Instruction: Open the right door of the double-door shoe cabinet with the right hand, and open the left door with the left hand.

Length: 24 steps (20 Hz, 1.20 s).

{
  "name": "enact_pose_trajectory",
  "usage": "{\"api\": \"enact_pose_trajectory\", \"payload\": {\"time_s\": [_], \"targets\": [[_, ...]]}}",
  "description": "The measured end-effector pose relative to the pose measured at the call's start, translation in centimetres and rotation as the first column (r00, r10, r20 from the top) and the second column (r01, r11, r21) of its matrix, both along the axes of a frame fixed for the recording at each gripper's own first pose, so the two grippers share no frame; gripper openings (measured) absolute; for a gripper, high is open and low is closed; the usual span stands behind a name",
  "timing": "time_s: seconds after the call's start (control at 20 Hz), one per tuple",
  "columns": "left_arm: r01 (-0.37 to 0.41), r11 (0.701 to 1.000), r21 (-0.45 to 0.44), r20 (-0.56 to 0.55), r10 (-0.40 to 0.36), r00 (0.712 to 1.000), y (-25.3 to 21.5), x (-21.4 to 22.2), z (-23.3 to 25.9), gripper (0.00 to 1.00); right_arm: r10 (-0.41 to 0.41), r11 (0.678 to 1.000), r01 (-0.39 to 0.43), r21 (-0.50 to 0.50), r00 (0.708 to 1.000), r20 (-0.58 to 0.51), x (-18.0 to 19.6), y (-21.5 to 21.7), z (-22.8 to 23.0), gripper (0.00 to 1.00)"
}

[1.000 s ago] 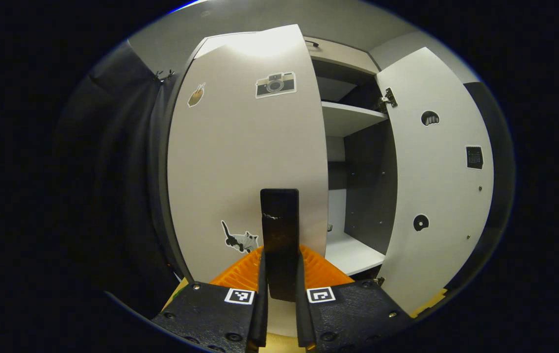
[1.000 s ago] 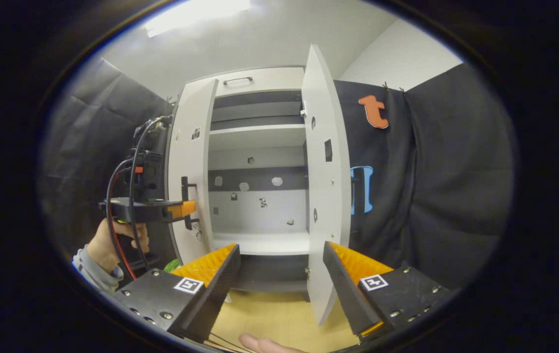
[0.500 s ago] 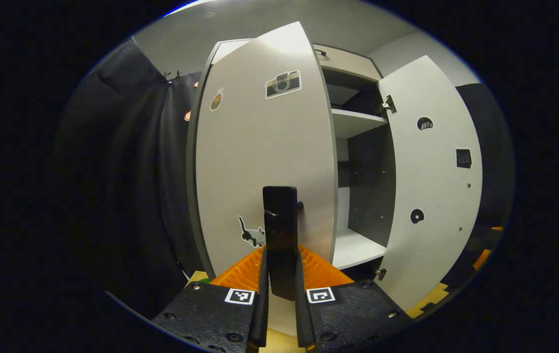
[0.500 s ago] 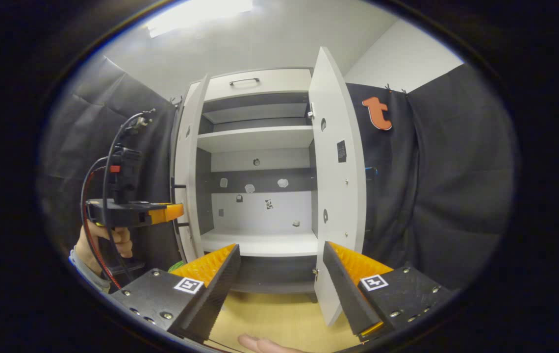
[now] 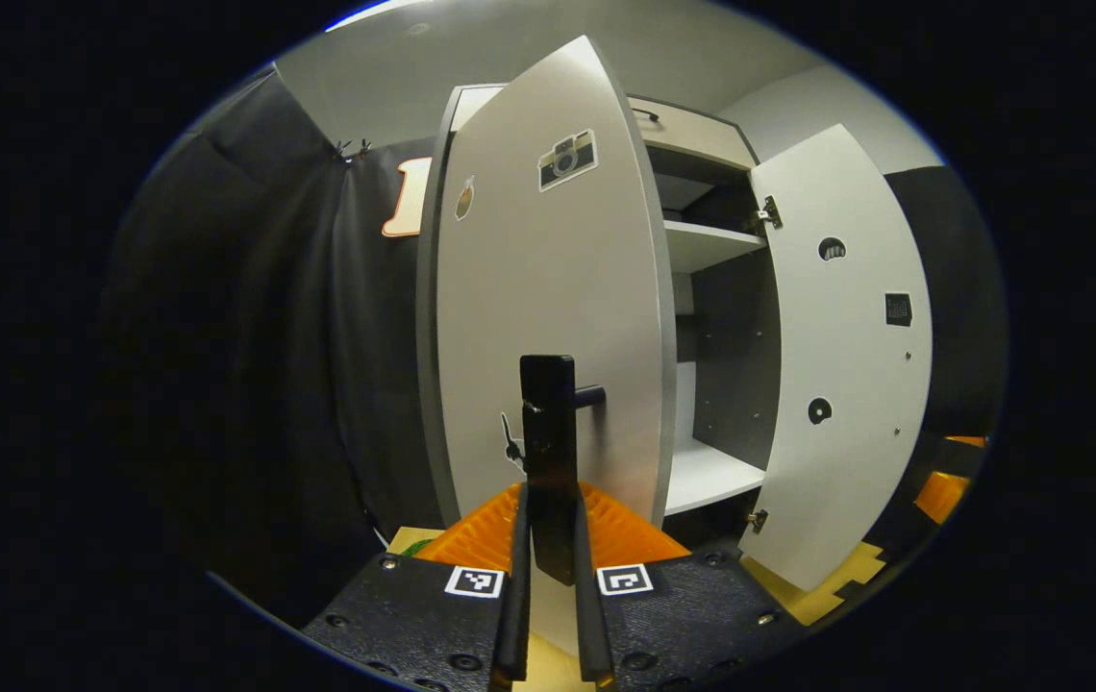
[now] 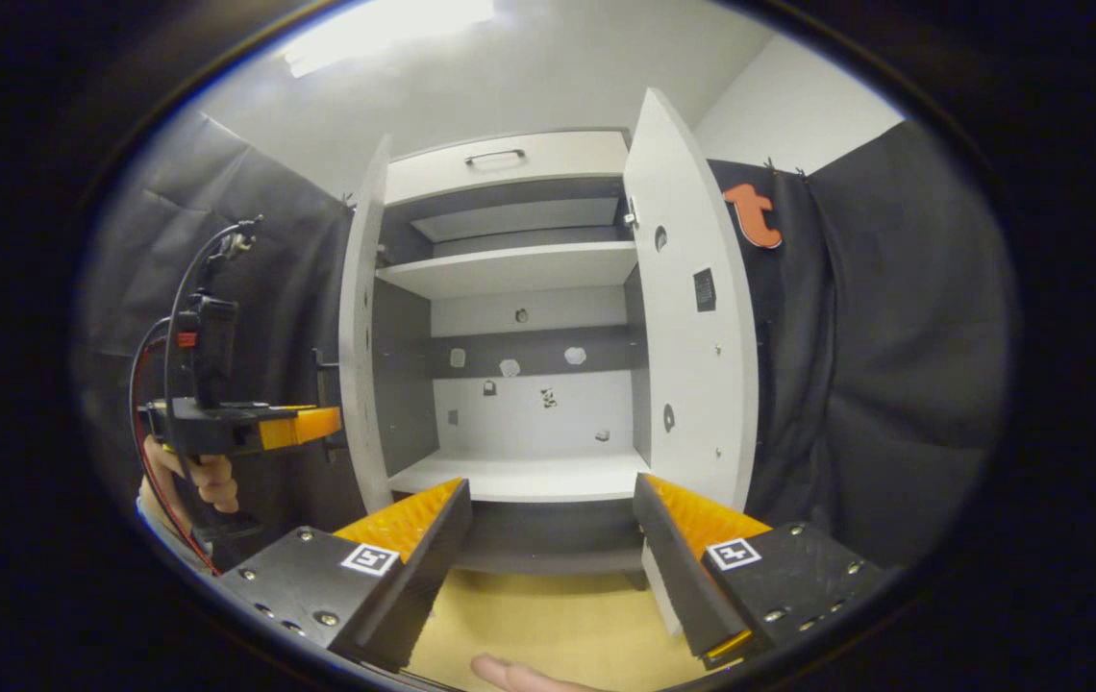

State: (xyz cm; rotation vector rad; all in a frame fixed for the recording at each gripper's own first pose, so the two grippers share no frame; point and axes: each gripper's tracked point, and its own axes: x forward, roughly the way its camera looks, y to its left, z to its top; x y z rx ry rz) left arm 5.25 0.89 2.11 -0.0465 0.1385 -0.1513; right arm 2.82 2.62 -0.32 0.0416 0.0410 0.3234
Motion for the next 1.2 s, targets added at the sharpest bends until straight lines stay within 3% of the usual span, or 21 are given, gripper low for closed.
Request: {"api": "enact_pose_trajectory", "payload": {"time_s": [0.5,0.9,1.0,1.2], "targets": [[-0.028,1.0,0.004,0.001,0.028,1.0,4.1,-1.2,0.0,0.17,0.003,1.0,-0.003,0.004,1.0,0.007,-0.2,1.1,-0.2,1.0],[-0.196,0.979,0.061,-0.009,0.197,0.98,10.9,-0.7,-0.4,0.02,0.016,1.0,-0.017,0.015,0.999,0.031,-0.7,2.3,0.3,1.0],[-0.158,0.987,0.0,-0.027,0.158,0.987,10.9,-0.9,-0.2,0.0,0.024,1.0,-0.025,0.012,0.999,0.03,-0.7,2.8,0.0,1.0],[-0.124,0.992,-0.009,-0.028,0.124,0.992,11.8,-0.8,-0.3,0.0,0.036,0.999,-0.035,-0.01,0.999,0.02,-0.5,4.0,-0.7,1.0]]}}
